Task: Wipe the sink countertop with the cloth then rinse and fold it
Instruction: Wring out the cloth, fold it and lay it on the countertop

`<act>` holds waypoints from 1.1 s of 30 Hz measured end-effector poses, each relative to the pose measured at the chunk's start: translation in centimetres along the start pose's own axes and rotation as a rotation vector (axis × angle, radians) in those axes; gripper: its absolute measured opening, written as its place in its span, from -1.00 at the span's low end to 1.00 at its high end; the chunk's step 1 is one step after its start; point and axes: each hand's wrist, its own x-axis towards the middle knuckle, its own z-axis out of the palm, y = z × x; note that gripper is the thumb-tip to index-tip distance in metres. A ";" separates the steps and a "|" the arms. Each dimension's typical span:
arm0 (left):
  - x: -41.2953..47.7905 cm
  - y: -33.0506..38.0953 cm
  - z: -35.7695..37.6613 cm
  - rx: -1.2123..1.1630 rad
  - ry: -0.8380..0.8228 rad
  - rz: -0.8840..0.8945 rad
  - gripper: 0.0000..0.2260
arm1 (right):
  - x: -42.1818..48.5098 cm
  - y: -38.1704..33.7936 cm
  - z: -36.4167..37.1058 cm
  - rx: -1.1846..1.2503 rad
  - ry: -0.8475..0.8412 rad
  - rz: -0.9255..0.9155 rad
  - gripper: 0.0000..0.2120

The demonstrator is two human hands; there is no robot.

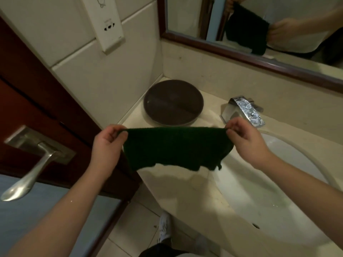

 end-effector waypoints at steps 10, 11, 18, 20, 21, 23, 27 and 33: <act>5.9 -3.4 4.9 0.563 -0.059 -0.266 -0.86 | 6.0 6.6 2.9 -0.335 -0.128 0.398 -0.78; 5.4 -3.2 6.0 0.614 -0.075 -0.209 -0.89 | 6.2 7.8 3.3 -0.372 -0.129 0.424 -0.76; -4.2 -1.6 19.0 0.803 -0.673 0.022 -0.89 | 7.0 10.7 4.6 -0.323 -0.097 0.581 -0.65; -5.9 -2.5 22.1 0.924 -0.696 0.104 -0.75 | 7.3 10.7 4.6 -0.441 -0.096 0.502 -0.63; -6.4 -3.2 23.2 0.987 -0.696 0.116 -0.66 | 7.4 10.6 4.6 -0.485 -0.103 0.464 -0.63; -6.8 -4.7 24.5 1.111 -0.670 0.110 -0.56 | 7.7 10.5 4.7 -0.532 -0.124 0.438 -0.68; -7.0 -5.6 25.7 1.185 -0.573 0.113 -0.76 | 8.2 10.5 4.5 -0.556 -0.130 0.437 -0.82; -6.1 -4.9 21.8 0.627 -0.532 -0.087 -0.81 | 8.8 7.4 4.8 -0.372 -0.143 0.377 -0.85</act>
